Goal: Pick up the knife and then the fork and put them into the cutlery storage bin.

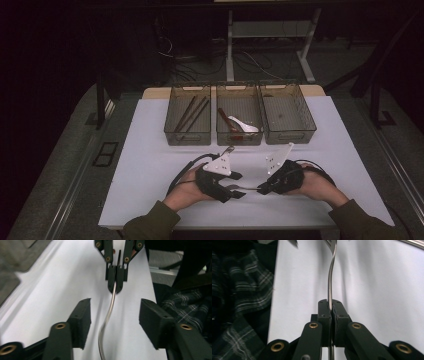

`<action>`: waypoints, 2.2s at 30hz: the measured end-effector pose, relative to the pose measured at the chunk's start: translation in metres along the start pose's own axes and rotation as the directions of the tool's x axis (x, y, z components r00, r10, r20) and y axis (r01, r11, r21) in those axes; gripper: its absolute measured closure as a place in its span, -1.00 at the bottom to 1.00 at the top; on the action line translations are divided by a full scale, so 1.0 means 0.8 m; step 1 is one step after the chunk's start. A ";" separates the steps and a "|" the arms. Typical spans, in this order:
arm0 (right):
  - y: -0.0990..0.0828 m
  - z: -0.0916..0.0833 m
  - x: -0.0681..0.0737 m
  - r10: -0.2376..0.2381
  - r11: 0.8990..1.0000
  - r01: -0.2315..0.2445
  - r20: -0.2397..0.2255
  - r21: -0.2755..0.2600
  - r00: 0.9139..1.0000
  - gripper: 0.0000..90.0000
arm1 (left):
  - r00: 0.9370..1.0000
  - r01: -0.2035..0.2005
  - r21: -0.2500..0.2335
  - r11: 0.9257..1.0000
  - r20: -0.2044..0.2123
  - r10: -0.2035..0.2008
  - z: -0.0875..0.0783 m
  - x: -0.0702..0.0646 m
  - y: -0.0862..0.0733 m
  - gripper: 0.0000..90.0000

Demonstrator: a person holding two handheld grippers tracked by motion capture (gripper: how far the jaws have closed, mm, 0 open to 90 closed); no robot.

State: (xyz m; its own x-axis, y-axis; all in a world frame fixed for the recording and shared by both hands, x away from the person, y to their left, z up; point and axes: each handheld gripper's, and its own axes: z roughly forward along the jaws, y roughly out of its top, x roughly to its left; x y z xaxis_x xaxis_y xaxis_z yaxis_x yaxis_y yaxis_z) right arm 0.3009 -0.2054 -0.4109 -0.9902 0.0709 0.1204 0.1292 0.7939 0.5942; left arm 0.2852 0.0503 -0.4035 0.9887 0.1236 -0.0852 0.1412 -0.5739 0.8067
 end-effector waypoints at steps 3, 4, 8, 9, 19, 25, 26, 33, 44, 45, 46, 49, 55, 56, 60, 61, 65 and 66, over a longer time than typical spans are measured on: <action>-0.006 -0.006 -0.005 0.026 1.000 -0.026 0.030 -0.011 0.999 0.92 | 0.999 0.025 -0.020 0.999 -0.035 -0.026 -0.012 0.004 -0.010 -0.21; -0.008 -0.008 -0.007 0.037 0.999 -0.036 0.038 -0.014 0.999 0.92 | 0.998 0.035 -0.029 0.999 -0.046 -0.037 -0.017 0.005 -0.013 -0.24; -0.018 -0.020 -0.015 0.067 0.997 -0.064 0.087 -0.033 0.994 0.92 | 0.989 0.085 -0.072 0.994 -0.113 -0.093 -0.037 0.008 -0.030 -0.41; -0.020 -0.023 -0.018 0.070 0.997 -0.066 0.103 -0.041 0.992 0.91 | 0.985 0.104 -0.084 0.991 -0.131 -0.114 -0.043 0.009 -0.035 -0.47; -0.039 -0.056 -0.037 0.179 0.980 -0.157 0.202 -0.119 0.963 0.91 | 0.944 0.184 -0.132 0.974 -0.253 -0.213 -0.065 0.006 -0.068 -0.71; -0.042 -0.077 -0.047 0.262 0.956 -0.218 0.239 -0.195 0.935 0.91 | 0.917 0.206 -0.158 0.966 -0.313 -0.247 -0.075 0.002 -0.081 -0.77; -0.043 -0.081 -0.049 0.272 0.953 -0.225 0.244 -0.205 0.931 0.91 | 0.913 0.212 -0.160 0.964 -0.319 -0.254 -0.077 0.001 -0.083 -0.78; -0.047 -0.105 -0.063 0.324 0.932 -0.254 0.278 -0.260 0.904 0.91 | 0.898 0.220 -0.173 0.960 -0.349 -0.268 -0.083 -0.002 -0.092 -0.87; -0.056 -0.136 -0.084 0.422 0.882 -0.301 0.324 -0.362 0.847 0.91 | 0.891 0.232 -0.166 0.958 -0.360 -0.278 -0.080 -0.001 -0.091 -1.00; -0.057 -0.138 -0.086 0.425 0.881 -0.302 0.327 -0.365 0.844 0.91 | 0.891 0.231 -0.164 0.959 -0.361 -0.276 -0.080 -0.001 -0.091 -1.00; -0.057 -0.139 -0.087 0.428 0.878 -0.301 0.328 -0.372 0.842 0.91 | 0.891 0.229 -0.160 0.960 -0.362 -0.273 -0.080 -0.001 -0.091 -1.00; -0.057 -0.143 -0.090 0.443 0.871 -0.307 0.342 -0.384 0.829 0.91 | 0.893 0.224 -0.159 0.962 -0.362 -0.268 -0.079 -0.001 -0.092 -1.00; -0.055 -0.146 -0.099 0.476 0.853 -0.323 0.360 -0.409 0.802 0.91 | 0.896 0.220 -0.155 0.963 -0.359 -0.263 -0.078 0.000 -0.093 -1.00; -0.055 -0.146 -0.101 0.484 0.850 -0.329 0.364 -0.412 0.796 0.91 | 0.896 0.221 -0.153 0.963 -0.359 -0.263 -0.078 0.000 -0.093 -1.00; -0.055 -0.144 -0.109 0.518 0.832 -0.351 0.377 -0.429 0.768 0.91 | 0.896 0.224 -0.156 0.962 -0.356 -0.266 -0.078 0.000 -0.094 -1.00; -0.055 -0.144 -0.111 0.523 0.829 -0.354 0.379 -0.433 0.763 0.91 | 0.896 0.223 -0.156 0.962 -0.356 -0.265 -0.078 0.000 -0.094 -1.00; -0.053 -0.142 -0.121 0.543 0.822 -0.375 0.395 -0.429 0.741 0.91 | 0.896 0.224 -0.158 0.962 -0.355 -0.267 -0.078 0.000 -0.093 -1.00; -0.052 -0.141 -0.124 0.544 0.822 -0.377 0.398 -0.426 0.739 0.91 | 0.896 0.224 -0.159 0.962 -0.355 -0.267 -0.078 0.000 -0.094 -1.00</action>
State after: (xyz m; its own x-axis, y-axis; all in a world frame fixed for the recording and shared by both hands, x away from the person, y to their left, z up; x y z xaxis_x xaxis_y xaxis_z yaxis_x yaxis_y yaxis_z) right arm 0.3999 -0.3141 -0.3579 -0.6823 0.7247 0.0961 0.5019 0.3688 0.7824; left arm 0.2717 0.1439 -0.4274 0.8299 0.5515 -0.0841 0.3491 -0.3957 0.8494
